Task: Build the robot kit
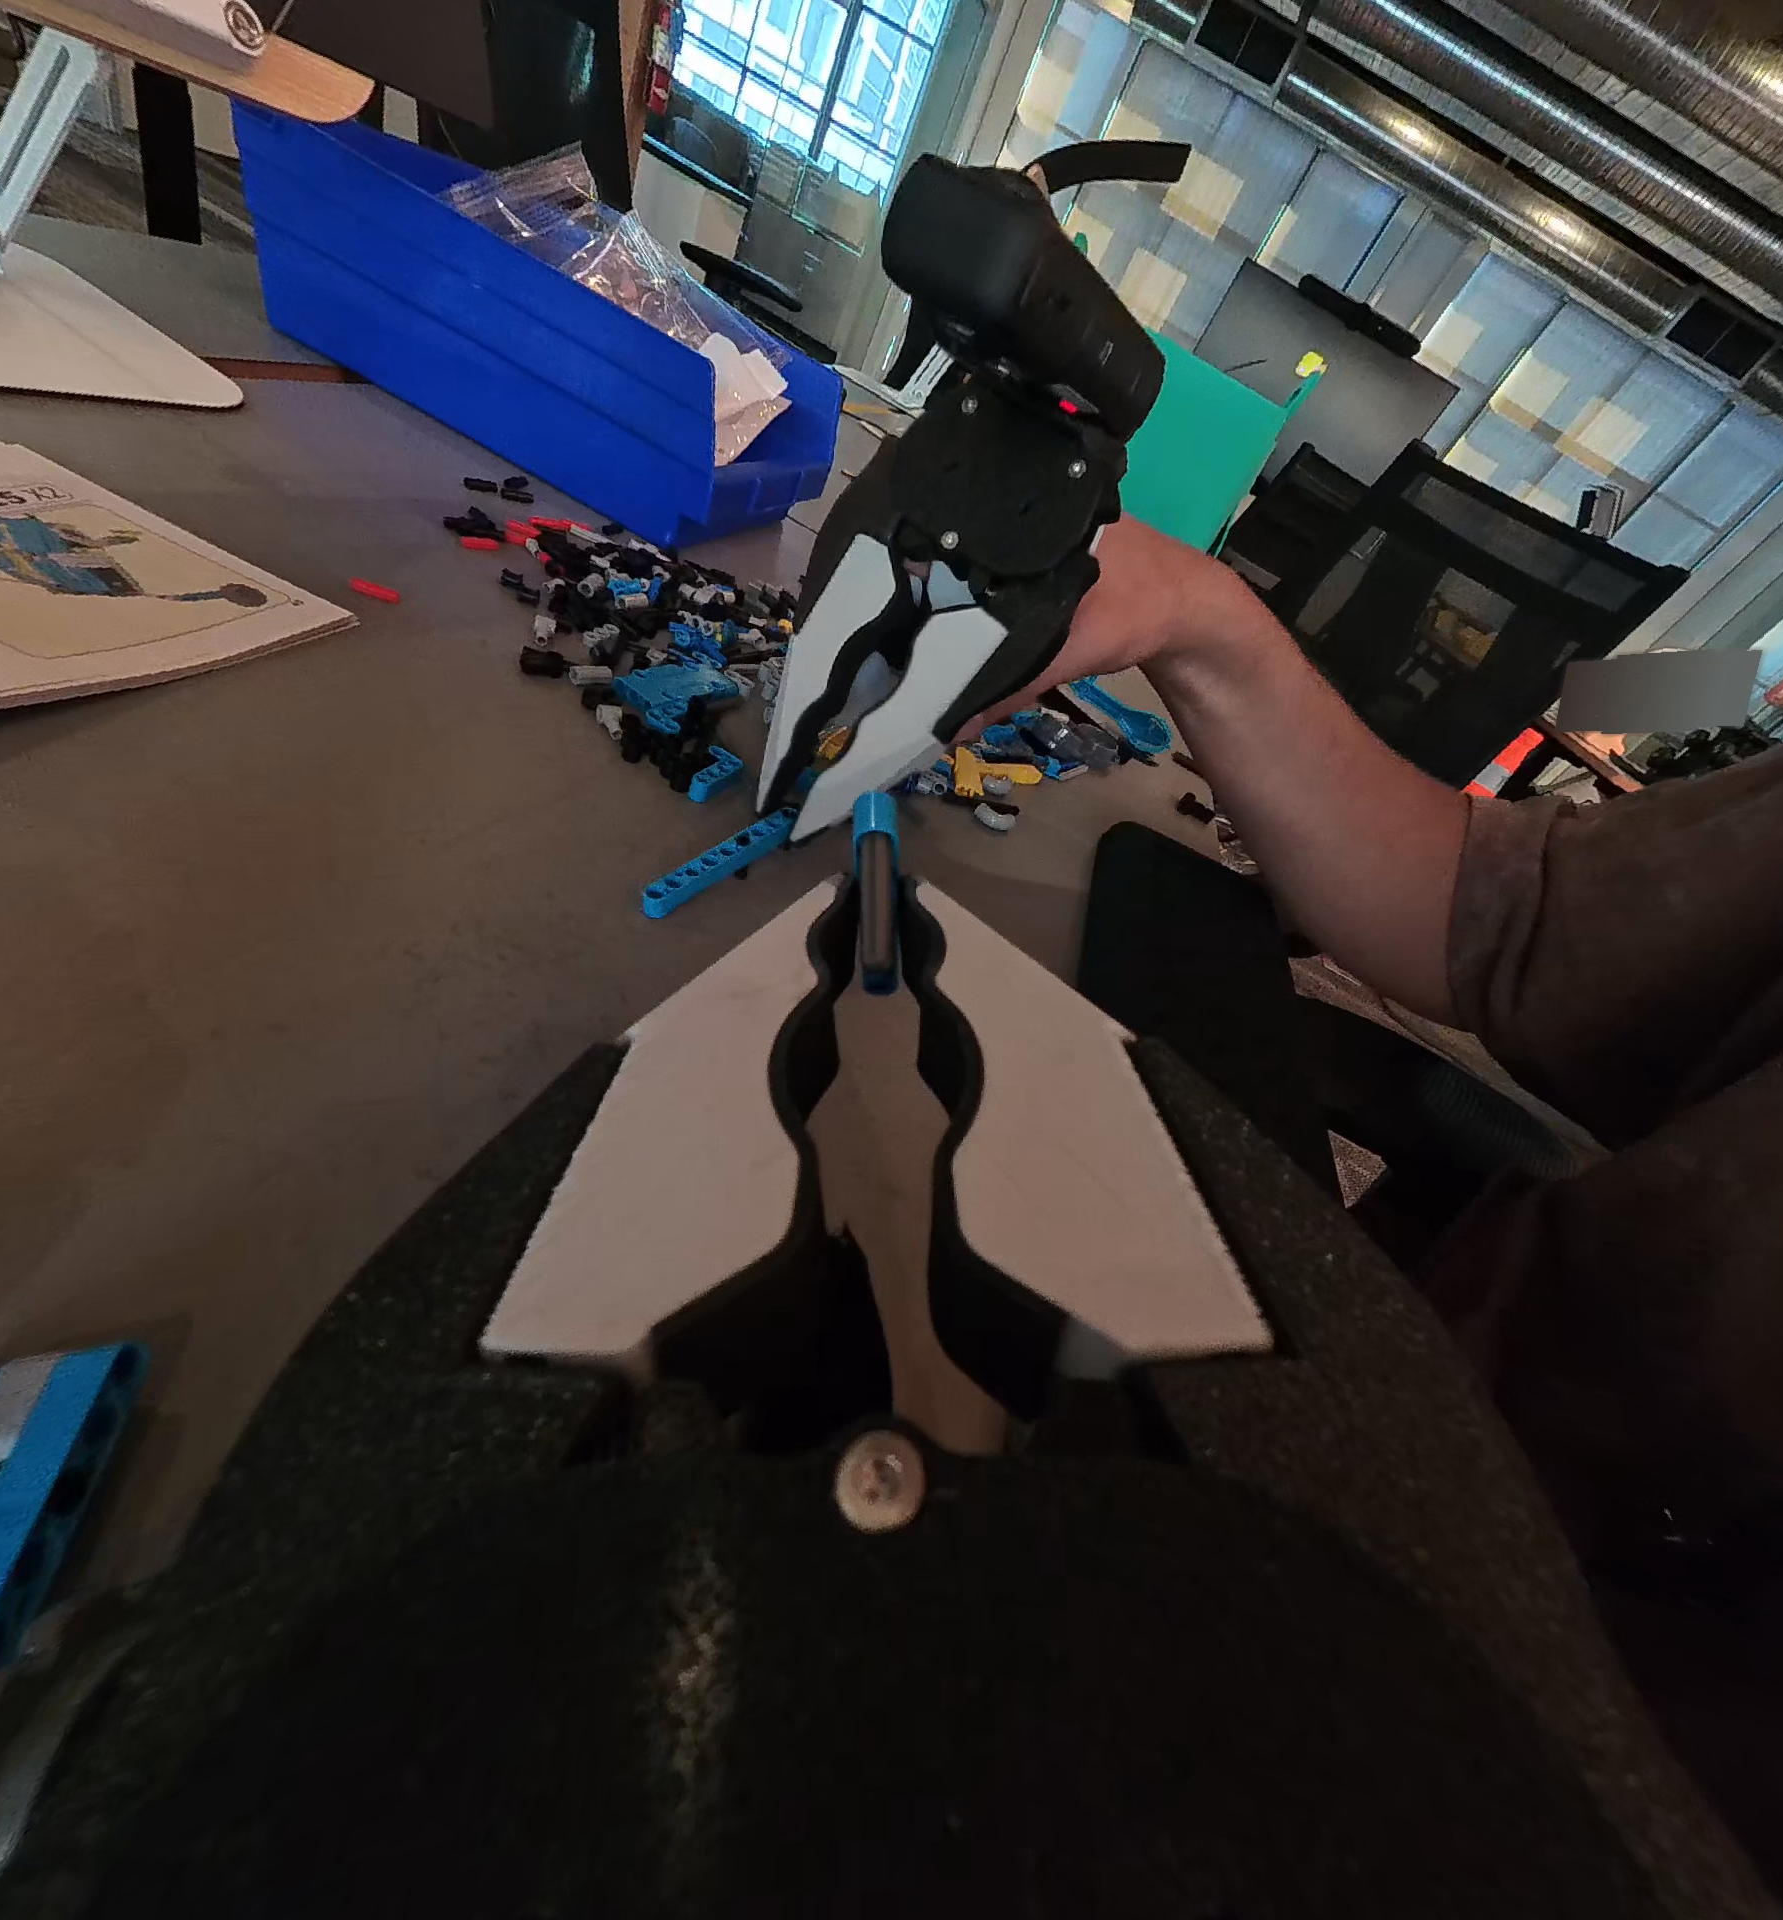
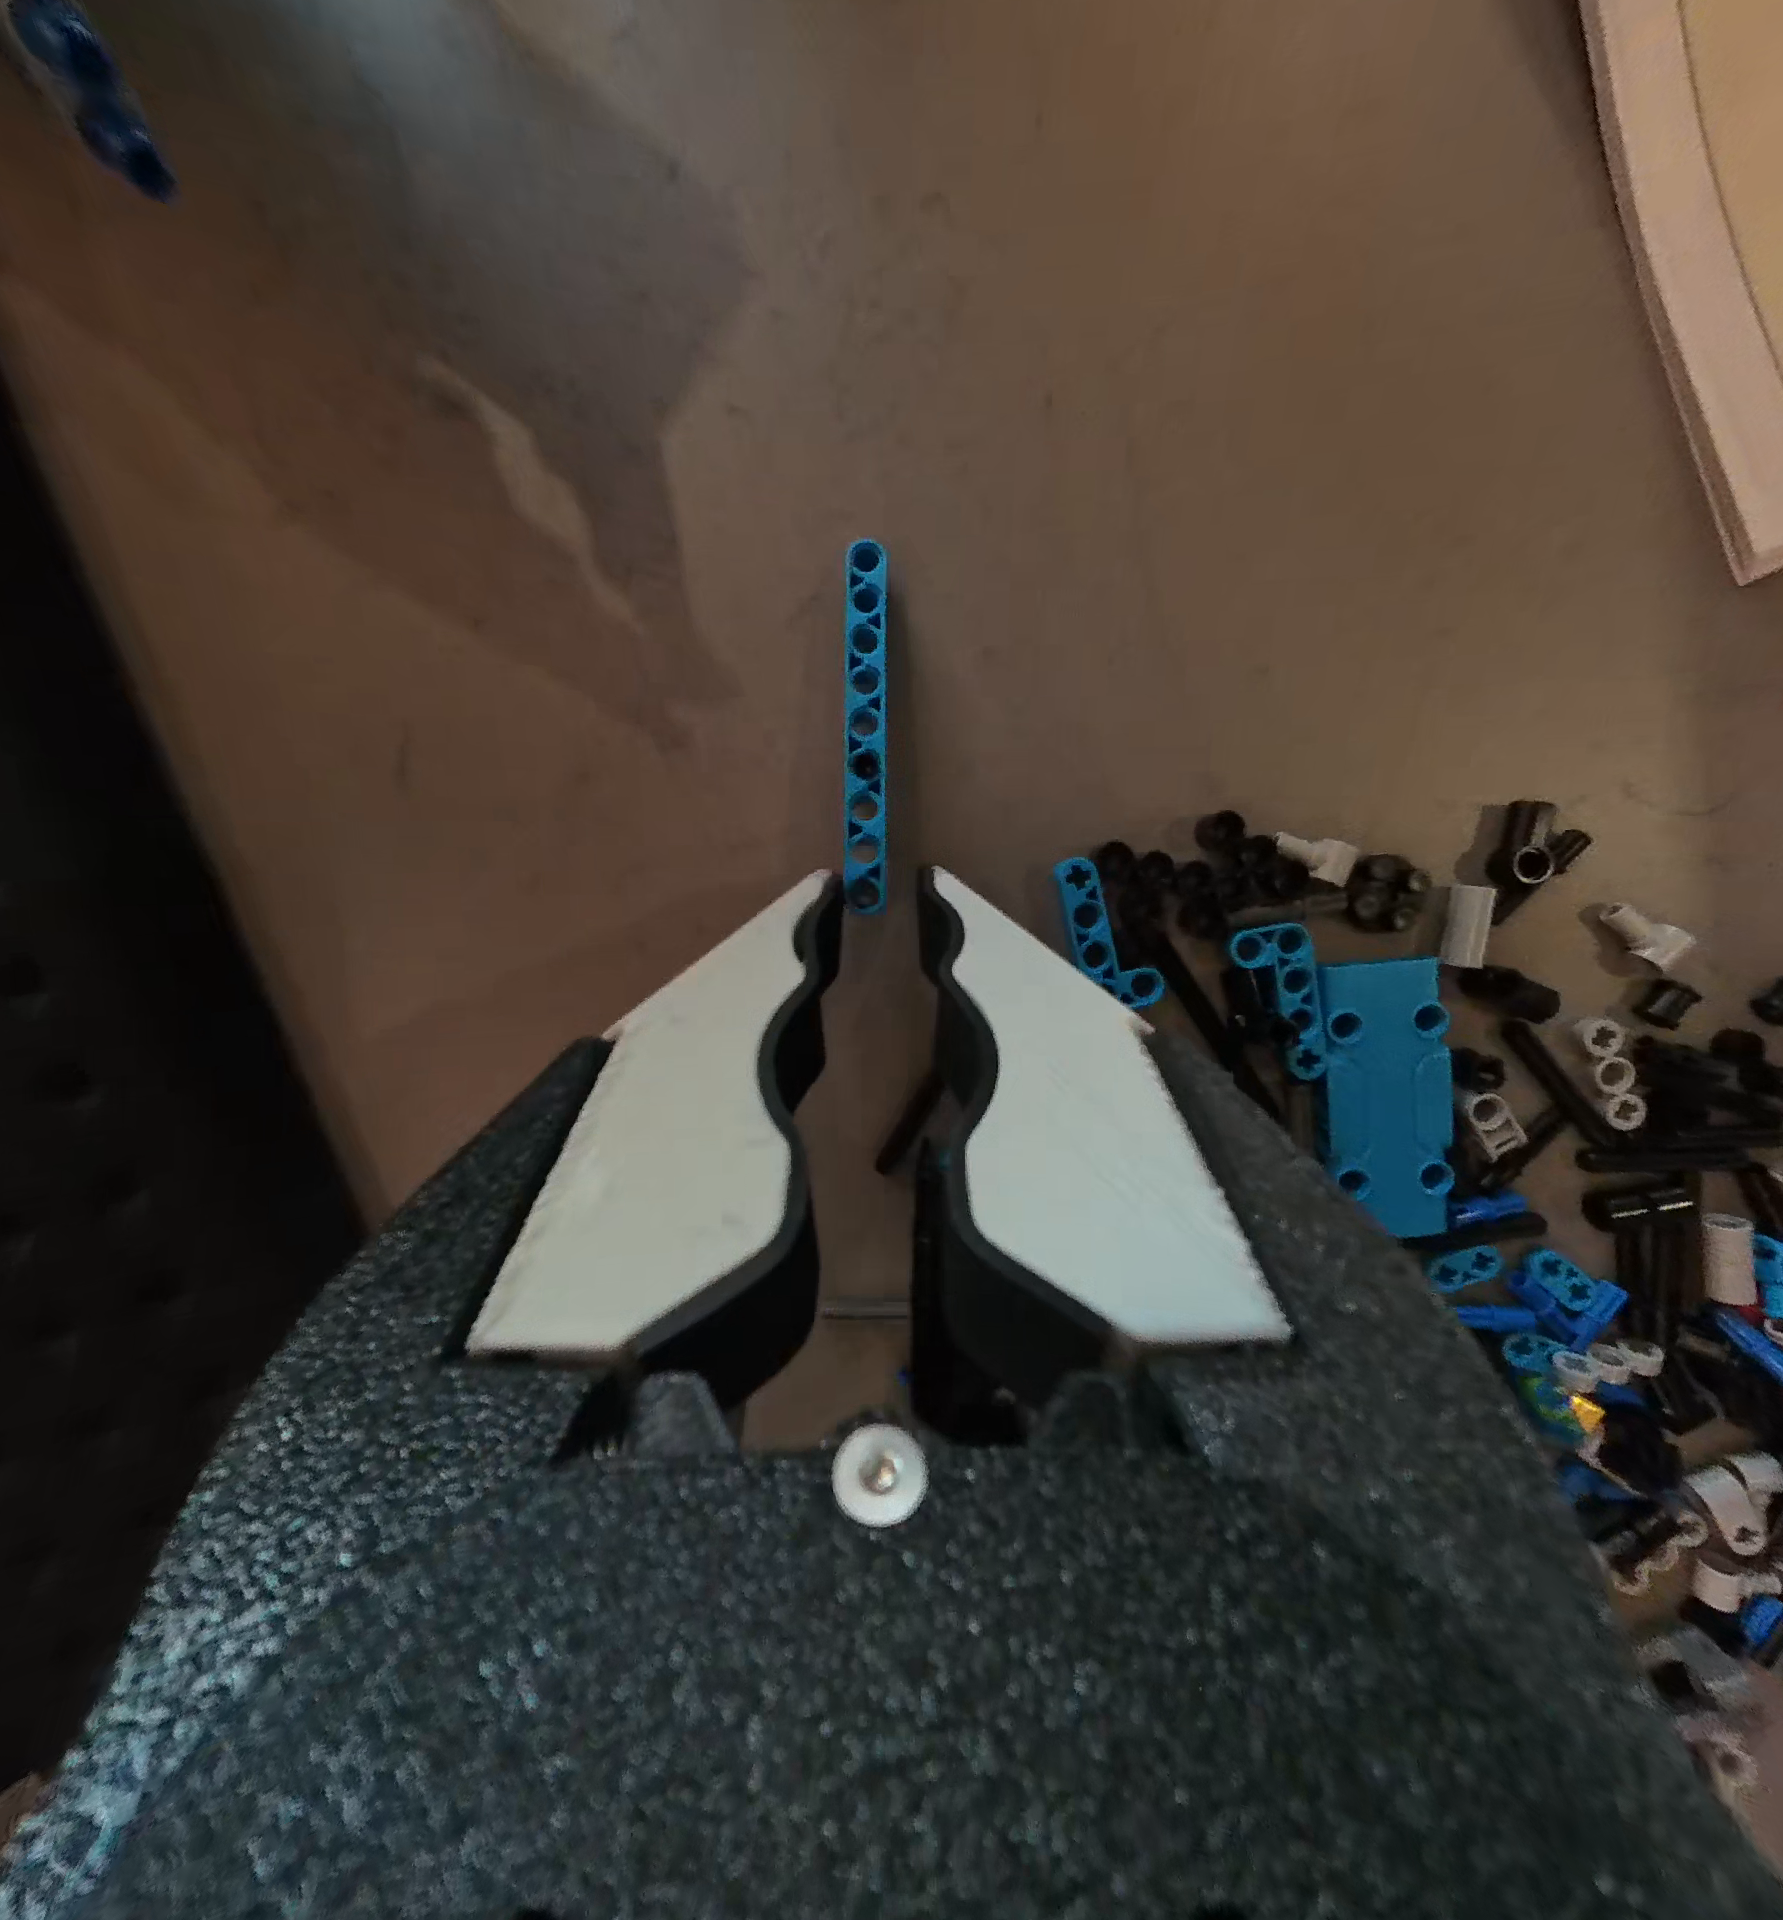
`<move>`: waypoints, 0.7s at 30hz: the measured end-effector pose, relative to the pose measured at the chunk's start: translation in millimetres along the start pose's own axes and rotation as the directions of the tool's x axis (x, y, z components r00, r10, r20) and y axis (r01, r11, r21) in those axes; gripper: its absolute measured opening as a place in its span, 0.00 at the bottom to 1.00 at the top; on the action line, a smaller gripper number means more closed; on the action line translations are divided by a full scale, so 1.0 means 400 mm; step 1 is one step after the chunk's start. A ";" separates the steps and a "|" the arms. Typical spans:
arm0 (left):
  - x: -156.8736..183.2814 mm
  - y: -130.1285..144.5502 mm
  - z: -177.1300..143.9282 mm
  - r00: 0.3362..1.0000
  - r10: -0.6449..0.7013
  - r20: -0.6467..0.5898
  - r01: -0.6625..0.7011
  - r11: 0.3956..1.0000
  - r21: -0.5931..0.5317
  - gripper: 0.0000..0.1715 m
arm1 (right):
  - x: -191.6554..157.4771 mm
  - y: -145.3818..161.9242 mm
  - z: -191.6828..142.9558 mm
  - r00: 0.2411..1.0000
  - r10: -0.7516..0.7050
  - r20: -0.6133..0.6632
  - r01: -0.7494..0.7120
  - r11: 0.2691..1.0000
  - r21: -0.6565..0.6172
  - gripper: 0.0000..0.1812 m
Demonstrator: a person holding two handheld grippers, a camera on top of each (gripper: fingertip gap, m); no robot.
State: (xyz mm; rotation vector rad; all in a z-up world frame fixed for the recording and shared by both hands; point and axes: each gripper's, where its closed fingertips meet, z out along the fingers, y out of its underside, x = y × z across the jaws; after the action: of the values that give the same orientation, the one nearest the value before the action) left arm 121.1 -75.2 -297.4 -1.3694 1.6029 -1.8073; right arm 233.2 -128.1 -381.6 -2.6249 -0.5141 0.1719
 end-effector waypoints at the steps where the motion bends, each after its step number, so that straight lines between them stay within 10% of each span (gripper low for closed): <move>1: 0.000 0.000 0.000 1.000 0.000 0.000 0.000 1.000 0.000 0.04 | 0.002 0.000 0.001 1.000 -0.013 -0.009 0.013 1.000 -0.010 0.06; 5: 0.001 -0.003 -0.002 1.000 -0.003 -0.004 0.003 1.000 0.007 0.04 | -0.004 -0.020 -0.003 1.000 -0.006 0.017 0.006 1.000 0.001 0.04; 8: 0.011 -0.021 -0.012 0.998 -0.034 -0.047 0.036 0.998 0.048 0.04 | -0.019 -0.141 -0.064 0.998 0.023 0.066 -0.041 0.957 0.289 0.04; 11: 0.020 -0.057 -0.035 0.985 -0.114 -0.132 0.131 0.983 0.125 0.04 | -0.097 -0.318 -0.193 0.900 0.061 0.431 -0.355 0.674 0.648 0.03; 14: 0.027 -0.094 -0.063 0.955 -0.191 -0.229 0.237 0.952 0.194 0.03 | -0.179 -0.381 -0.216 0.731 -0.032 0.681 -0.564 0.532 0.631 0.04; 21: 0.040 -0.109 -0.075 0.952 -0.170 -0.256 0.229 0.947 0.223 0.04 | -0.245 -0.413 -0.160 0.753 -0.022 0.657 -0.523 0.587 0.618 0.04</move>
State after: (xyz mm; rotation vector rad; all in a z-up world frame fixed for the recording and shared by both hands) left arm 102.7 -58.6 -248.1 -1.2805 1.3165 -2.2793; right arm 101.8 -55.7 -245.8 -1.6803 -0.1379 1.1195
